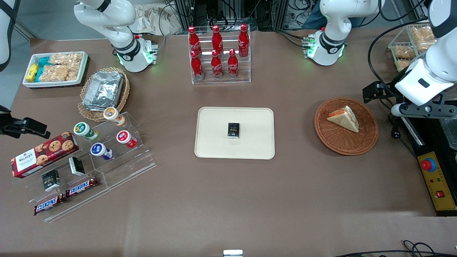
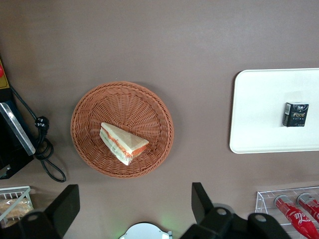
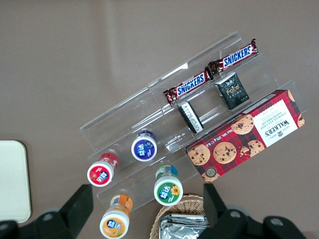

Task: Place sandwich from basket to tray
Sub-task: 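Move the left gripper over the wicker basket above the sandwich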

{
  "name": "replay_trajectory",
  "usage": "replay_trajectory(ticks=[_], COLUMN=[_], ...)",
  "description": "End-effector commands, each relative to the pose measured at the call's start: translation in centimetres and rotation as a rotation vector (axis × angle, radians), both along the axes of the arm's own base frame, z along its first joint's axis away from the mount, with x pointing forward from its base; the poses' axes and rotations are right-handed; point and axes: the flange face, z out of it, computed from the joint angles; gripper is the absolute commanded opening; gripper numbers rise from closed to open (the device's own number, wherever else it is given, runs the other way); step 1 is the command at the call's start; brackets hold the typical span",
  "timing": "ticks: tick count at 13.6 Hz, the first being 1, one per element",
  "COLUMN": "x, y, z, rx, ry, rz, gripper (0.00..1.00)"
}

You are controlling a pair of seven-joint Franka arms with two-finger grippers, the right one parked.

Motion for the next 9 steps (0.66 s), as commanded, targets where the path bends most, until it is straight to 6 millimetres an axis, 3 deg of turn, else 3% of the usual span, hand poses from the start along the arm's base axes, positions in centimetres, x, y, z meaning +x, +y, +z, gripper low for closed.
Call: replay_trajectory(ticks=[1, 5, 9], x=[-0.2, -0.7, -0.6], y=[0.0, 0.6, 1.4], z=[0.8, 0.5, -0.1], rx=[0.013, 0.017, 0.041], ry=[-0.004, 0.025, 0.044], rz=[-0.002, -0.005, 0.111], gripper=[1.00, 1.00, 1.00])
